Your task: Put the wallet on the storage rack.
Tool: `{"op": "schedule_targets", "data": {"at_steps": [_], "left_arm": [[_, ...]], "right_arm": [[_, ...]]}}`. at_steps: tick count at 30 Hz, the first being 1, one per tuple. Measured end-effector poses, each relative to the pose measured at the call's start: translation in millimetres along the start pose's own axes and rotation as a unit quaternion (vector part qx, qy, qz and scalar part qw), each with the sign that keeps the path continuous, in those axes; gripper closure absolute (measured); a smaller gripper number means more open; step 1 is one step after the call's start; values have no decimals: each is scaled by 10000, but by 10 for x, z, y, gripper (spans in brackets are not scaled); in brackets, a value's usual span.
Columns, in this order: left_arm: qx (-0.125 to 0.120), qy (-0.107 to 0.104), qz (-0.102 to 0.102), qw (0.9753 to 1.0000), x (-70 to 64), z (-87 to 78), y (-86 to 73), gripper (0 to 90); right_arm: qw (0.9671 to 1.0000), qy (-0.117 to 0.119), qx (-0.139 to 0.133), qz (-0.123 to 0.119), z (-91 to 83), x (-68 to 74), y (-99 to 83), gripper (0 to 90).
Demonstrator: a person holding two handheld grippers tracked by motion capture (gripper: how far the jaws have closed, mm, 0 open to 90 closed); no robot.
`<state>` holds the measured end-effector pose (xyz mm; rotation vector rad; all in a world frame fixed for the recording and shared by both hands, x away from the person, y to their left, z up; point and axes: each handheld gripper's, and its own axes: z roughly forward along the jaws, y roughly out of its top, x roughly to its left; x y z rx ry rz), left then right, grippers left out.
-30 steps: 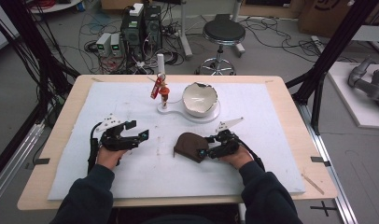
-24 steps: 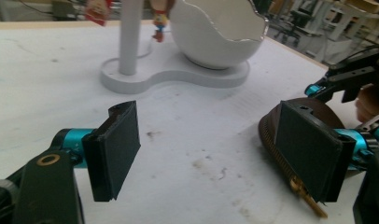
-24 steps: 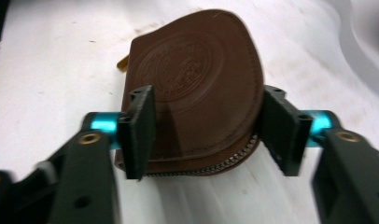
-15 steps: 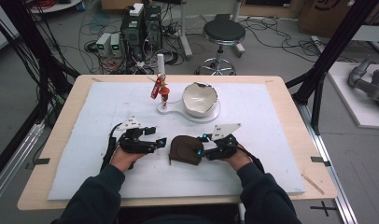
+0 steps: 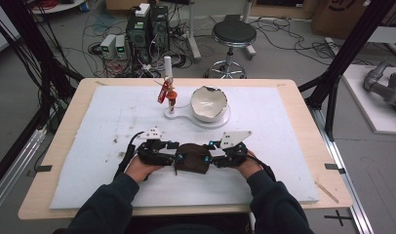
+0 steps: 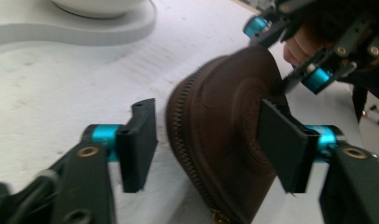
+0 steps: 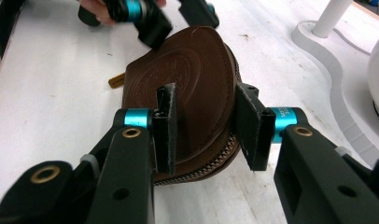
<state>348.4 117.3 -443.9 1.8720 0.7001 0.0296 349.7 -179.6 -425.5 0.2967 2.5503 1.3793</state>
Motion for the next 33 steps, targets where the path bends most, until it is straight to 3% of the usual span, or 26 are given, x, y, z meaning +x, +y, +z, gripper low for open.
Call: {"op": "schedule_targets", "data": {"at_steps": [2,7,11,12,13,16,18,19,24,27,30,33], "left_arm": [[81,106,129,9998,-22,17,1,433],[78,167,173,9997,-17,-2,7,505],[94,205,289,9993,-34,-21,12,550],[96,223,366,9990,-39,-23,14,558],[78,233,420,9988,-51,-24,15,558],[1,240,610,9978,-75,-30,22,562],[-13,257,695,9972,-86,-33,23,565],[-13,253,722,9971,-89,-35,24,565],[-90,159,799,9966,-102,-42,29,584],[-123,156,798,9966,-104,-45,31,595],[-149,180,696,9973,-83,-68,33,666],[-257,213,456,9984,-48,-96,43,615]], "right_arm": [[10000,14,12,3,0,3,3,635],[9999,17,31,152,10,-14,-5,621],[9988,-38,74,488,37,-46,-27,557],[9967,-8,102,810,49,-79,-49,473],[9967,-8,102,810,49,-79,-49,473],[9909,11,87,1342,65,-146,-93,319],[9858,174,53,1670,74,-189,-126,290],[9858,174,53,1670,74,-189,-126,290],[9754,664,84,2102,104,-211,-157,275],[9738,885,247,2082,165,-180,-160,272],[9756,1116,315,1863,197,-151,-124,443],[9768,1142,321,1784,170,-142,-93,520]]}}
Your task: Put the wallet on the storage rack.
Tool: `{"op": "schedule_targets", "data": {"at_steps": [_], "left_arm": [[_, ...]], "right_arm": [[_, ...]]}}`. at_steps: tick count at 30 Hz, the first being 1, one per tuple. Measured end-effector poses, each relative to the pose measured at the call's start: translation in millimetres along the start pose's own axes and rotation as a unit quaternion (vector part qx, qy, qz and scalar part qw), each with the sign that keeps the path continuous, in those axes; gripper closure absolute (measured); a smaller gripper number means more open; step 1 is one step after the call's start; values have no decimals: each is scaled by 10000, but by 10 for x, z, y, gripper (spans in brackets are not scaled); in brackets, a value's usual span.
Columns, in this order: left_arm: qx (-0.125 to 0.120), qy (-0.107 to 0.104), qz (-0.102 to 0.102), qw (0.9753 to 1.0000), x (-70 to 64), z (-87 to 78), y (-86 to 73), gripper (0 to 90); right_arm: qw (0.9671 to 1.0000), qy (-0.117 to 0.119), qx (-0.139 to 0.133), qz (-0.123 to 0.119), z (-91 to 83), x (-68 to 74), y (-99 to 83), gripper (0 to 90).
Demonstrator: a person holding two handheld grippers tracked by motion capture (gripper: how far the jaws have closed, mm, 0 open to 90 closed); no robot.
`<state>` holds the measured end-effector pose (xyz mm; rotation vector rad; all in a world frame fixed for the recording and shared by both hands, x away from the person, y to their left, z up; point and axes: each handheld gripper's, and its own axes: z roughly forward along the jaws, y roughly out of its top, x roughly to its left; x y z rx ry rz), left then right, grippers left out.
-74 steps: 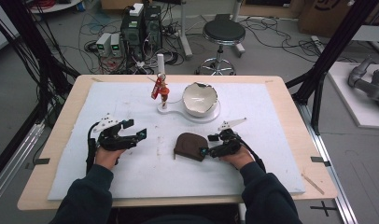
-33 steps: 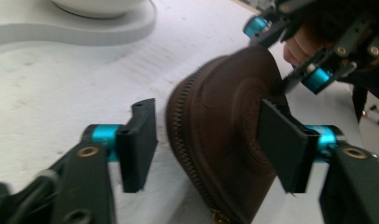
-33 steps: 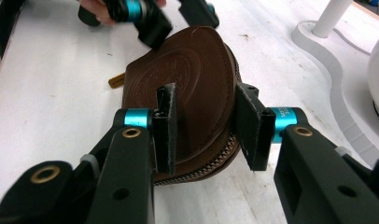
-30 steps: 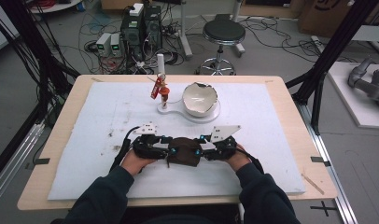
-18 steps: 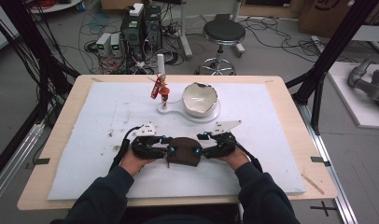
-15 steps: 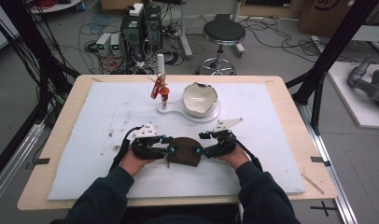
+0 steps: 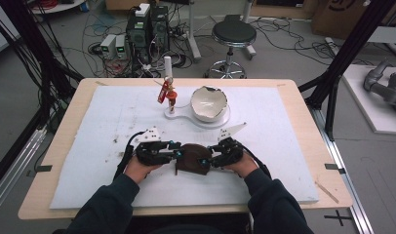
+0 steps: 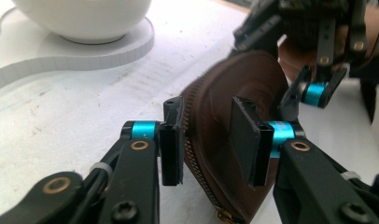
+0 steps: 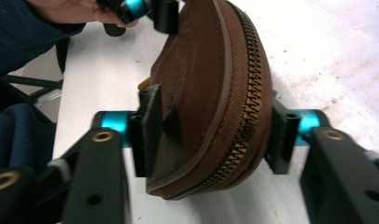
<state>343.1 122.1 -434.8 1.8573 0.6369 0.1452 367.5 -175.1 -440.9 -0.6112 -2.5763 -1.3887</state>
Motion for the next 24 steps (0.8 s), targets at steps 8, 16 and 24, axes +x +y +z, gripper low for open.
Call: {"op": "schedule_targets", "data": {"at_steps": [8,16,24], "left_arm": [[-279,443,-401,9978,138,-171,16,408],[-556,821,-650,9929,315,-423,-7,291],[-732,1109,-859,9874,477,-634,-58,291]], "right_arm": [[9987,-117,-490,-59,-220,-14,21,653],[9934,-736,-818,-328,-415,7,60,655],[9835,-1317,-1115,-534,-650,26,144,656]]}}
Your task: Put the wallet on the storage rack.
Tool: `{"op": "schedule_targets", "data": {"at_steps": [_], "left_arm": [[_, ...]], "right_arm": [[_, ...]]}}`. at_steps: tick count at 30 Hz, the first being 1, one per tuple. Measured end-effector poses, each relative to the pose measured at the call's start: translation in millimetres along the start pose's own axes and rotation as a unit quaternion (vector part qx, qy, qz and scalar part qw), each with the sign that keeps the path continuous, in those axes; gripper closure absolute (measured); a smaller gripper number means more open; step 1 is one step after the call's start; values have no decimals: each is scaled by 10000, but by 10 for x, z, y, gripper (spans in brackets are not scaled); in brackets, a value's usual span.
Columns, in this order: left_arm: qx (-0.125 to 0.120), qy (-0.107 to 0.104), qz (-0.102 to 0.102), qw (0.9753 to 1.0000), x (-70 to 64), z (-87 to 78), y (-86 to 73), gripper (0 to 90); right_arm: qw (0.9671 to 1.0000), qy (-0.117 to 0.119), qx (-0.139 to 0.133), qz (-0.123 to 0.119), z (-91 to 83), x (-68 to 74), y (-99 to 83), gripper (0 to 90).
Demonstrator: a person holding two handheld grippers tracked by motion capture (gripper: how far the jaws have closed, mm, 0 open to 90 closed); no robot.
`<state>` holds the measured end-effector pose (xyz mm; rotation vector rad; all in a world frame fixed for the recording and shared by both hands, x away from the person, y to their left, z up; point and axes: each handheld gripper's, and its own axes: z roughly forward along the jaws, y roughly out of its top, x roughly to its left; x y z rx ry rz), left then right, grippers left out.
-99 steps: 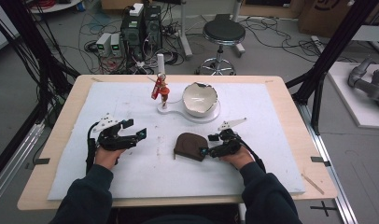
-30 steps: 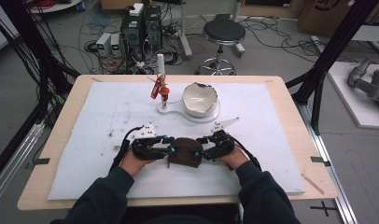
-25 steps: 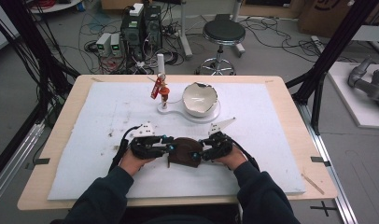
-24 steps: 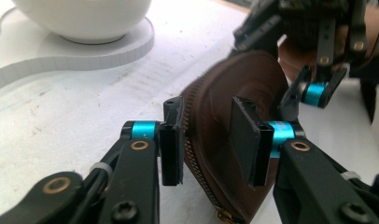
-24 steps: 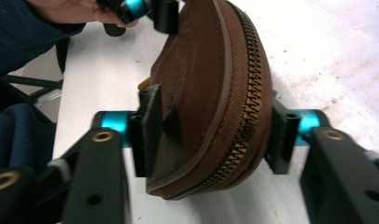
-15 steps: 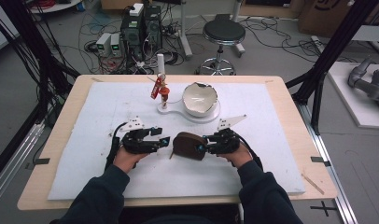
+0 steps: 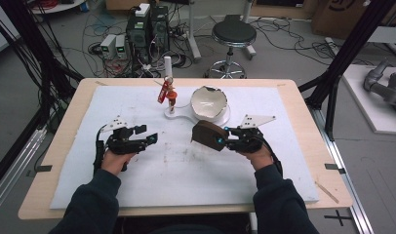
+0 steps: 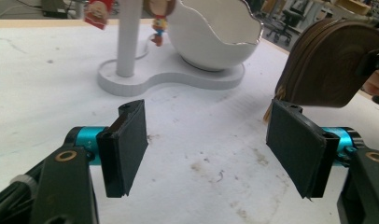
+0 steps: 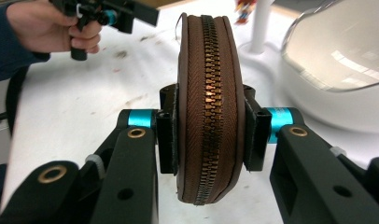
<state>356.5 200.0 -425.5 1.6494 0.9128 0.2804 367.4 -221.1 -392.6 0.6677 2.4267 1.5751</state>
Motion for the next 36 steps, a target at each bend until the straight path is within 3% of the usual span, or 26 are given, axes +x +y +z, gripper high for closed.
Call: {"op": "schedule_targets", "data": {"at_steps": [7,11,13,18,26,36], "left_arm": [[-121,-26,-25,9999,46,-24,0,291],[-119,-30,42,9999,55,-34,5,203],[-142,23,174,9997,62,-60,18,203],[-231,214,279,9991,131,-159,36,203],[-313,460,277,9981,209,-249,40,203],[-221,465,284,9983,204,-231,29,206]], "right_arm": [[9992,-312,-254,-44,-120,-139,196,656],[9983,-462,-325,-160,-123,-222,369,657],[9979,-523,-297,-220,-115,-261,464,657],[9965,-650,-367,-380,-90,-386,671,657],[9932,-991,-95,-601,76,-648,829,656],[9902,-1191,281,-675,382,-872,743,655]]}}
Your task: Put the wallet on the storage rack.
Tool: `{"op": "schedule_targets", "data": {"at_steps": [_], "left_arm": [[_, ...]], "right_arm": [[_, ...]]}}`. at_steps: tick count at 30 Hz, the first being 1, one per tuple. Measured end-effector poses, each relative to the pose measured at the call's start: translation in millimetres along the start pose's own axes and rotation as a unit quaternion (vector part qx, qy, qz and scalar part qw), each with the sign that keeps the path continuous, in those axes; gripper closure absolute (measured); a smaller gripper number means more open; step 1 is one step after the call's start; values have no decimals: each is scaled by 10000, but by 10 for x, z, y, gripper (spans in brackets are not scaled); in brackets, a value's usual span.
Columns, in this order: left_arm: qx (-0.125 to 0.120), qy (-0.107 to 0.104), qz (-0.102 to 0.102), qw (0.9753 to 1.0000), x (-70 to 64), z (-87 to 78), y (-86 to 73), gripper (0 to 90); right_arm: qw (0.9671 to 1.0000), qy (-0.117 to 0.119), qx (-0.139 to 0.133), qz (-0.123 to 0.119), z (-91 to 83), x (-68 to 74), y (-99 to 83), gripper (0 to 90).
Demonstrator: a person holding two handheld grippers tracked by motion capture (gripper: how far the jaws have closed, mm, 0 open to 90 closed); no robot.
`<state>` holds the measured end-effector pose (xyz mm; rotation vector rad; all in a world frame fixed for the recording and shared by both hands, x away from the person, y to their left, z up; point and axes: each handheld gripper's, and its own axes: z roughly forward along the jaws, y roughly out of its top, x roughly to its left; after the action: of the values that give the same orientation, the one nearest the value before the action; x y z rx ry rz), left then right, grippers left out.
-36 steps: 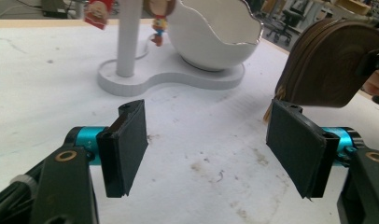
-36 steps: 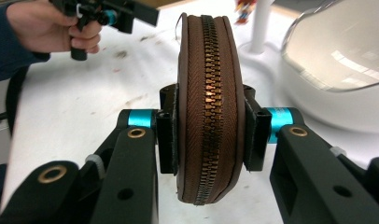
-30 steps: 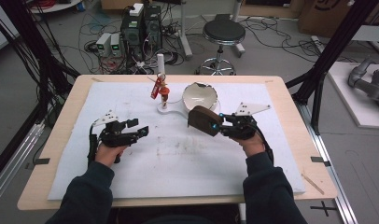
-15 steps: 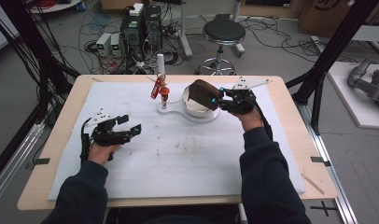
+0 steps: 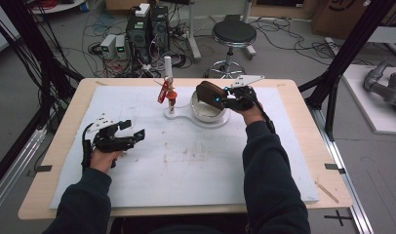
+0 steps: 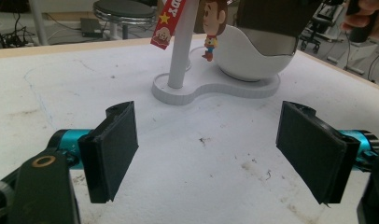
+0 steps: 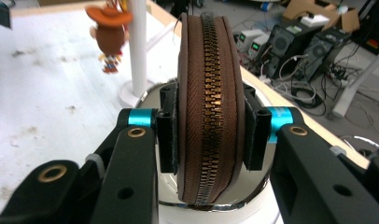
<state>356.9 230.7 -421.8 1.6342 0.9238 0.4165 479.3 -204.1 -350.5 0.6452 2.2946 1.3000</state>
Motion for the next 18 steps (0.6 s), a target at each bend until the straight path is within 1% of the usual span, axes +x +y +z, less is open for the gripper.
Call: {"op": "schedule_targets", "data": {"at_steps": [1,3,6,12,13,15,16,18], "left_arm": [[8,-3,3,10000,2,2,-2,207],[10,-15,-14,10000,-2,9,-4,208],[4,-16,-18,10000,-3,11,-5,210],[1,-26,-47,10000,-1,7,-7,210],[2,-30,-45,10000,-2,7,-7,210],[9,-34,-43,10000,-3,3,-8,210],[15,-29,-38,10000,-1,0,-9,210],[3,-26,-50,10000,2,-2,-11,210]], "right_arm": [[10000,46,56,31,28,1,-10,655],[9999,62,152,12,96,6,-32,654],[9996,49,289,-39,178,3,-64,654],[9983,30,573,32,299,1,-135,646],[9982,64,582,127,306,6,-145,639],[9983,-17,520,253,286,4,-157,621],[9987,-23,433,261,268,0,-162,605],[9987,-85,285,418,193,-5,-167,566]]}}
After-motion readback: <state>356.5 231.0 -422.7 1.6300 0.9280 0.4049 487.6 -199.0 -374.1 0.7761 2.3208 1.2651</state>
